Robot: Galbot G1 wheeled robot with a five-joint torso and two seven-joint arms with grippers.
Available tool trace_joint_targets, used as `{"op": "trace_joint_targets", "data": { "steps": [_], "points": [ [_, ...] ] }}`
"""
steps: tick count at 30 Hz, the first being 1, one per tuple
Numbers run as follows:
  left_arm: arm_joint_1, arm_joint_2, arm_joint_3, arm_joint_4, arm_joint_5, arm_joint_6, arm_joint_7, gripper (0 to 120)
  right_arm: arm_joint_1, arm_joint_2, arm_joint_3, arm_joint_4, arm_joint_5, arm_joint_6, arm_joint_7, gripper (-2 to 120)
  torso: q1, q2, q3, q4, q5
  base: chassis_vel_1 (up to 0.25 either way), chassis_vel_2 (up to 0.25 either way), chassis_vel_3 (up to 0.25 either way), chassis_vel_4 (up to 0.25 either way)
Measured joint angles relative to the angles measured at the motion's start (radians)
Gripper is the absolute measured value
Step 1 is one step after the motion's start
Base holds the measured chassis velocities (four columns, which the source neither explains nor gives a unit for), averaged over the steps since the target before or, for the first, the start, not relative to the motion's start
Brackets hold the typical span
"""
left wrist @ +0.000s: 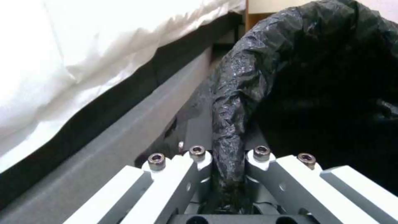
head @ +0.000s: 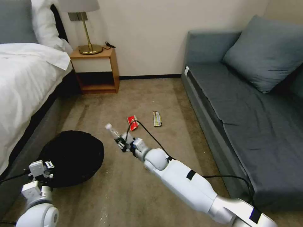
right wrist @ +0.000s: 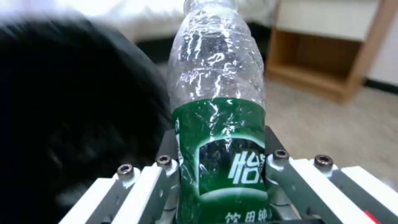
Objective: Pick up the trash bin, then pick up the garbage on the floor and place it into the trash bin.
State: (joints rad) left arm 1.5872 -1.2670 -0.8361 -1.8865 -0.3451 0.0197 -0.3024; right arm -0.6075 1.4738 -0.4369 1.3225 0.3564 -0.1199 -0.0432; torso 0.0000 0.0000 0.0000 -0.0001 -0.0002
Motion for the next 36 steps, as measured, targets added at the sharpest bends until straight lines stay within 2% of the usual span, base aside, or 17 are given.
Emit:
{"op": "trace_joint_targets", "data": {
  "steps": [1,3,10,16,20,22,29,32,33,35,36],
  "points": [
    [-0.006,-0.003,0.002,-0.003,0.004,0.001,0.0,5,0.001,0.034,-0.021,-0.002,0.01,0.051,0.013,26,0.0,0.0,0.0,0.0,0.0001,0.0,0.0,0.0,0.0],
    [-0.008,-0.004,0.003,-0.003,0.006,0.002,0.0,5,0.002,0.053,-0.035,-0.008,0.011,0.079,0.019,26,0.0,0.0,0.0,0.0002,0.0,0.0,0.0,0.0,0.0],
    [0.0,-0.01,0.004,-0.005,0.005,0.002,0.001,5,0.009,0.131,-0.114,-0.025,0.034,0.137,0.02,26,0.0,0.0,0.0,0.0003,0.0,0.0,0.0,0.0,0.0],
    [0.004,-0.014,0.004,-0.015,0.003,0.002,0.003,5,0.016,0.137,-0.16,-0.065,0.031,0.156,0.017,26,0.0,0.0,0.0,0.0001,0.0,0.0,0.0,0.0,0.0],
    [0.017,-0.023,0.004,-0.045,0.002,0.002,0.007,5,0.019,0.137,-0.188,-0.134,0.01,0.174,0.029,26,0.0,0.0,0.0,0.0001,0.0,0.0,0.0,0.0,0.0],
    [0.042,-0.031,0.004,-0.074,0.0,0.002,0.031,5,0.014,0.136,-0.206,-0.161,0.001,0.175,0.06,26,0.0,0.0,0.0,0.0,0.0001,0.0,0.0,0.0,0.0],
    [0.065,-0.043,0.005,-0.092,0.006,0.0,0.045,5,0.009,0.135,-0.23,-0.163,-0.007,0.163,0.072,27,0.0,0.0,0.0,0.0001,0.0001,0.0,0.0,0.0,0.0],
    [0.065,-0.048,0.007,-0.092,0.012,-0.002,0.045,5,0.008,0.135,-0.237,-0.148,-0.006,0.157,0.073,41,0.0,0.0,0.0,0.0,0.0002,0.0,0.0,0.0,0.0],
    [0.065,-0.048,0.007,-0.092,0.012,-0.002,0.045,5,0.008,0.135,-0.237,-0.148,-0.006,0.157,0.073,41,0.0,0.0,0.0,0.0,0.0002,0.0,0.0,0.0,0.0],
    [0.064,-0.049,0.007,-0.09,0.014,-0.003,0.045,5,0.005,0.135,-0.24,-0.139,-0.007,0.157,0.072,51,0.0,0.0,0.0,0.0001,0.0002,0.0,0.0,0.0,0.0],
    [0.064,-0.049,0.007,-0.09,0.014,-0.003,0.045,5,0.005,0.135,-0.24,-0.139,-0.007,0.157,0.072,51,0.0,0.0,0.0,0.0001,0.0002,0.0,0.0,0.0,0.0]
  ]
}}
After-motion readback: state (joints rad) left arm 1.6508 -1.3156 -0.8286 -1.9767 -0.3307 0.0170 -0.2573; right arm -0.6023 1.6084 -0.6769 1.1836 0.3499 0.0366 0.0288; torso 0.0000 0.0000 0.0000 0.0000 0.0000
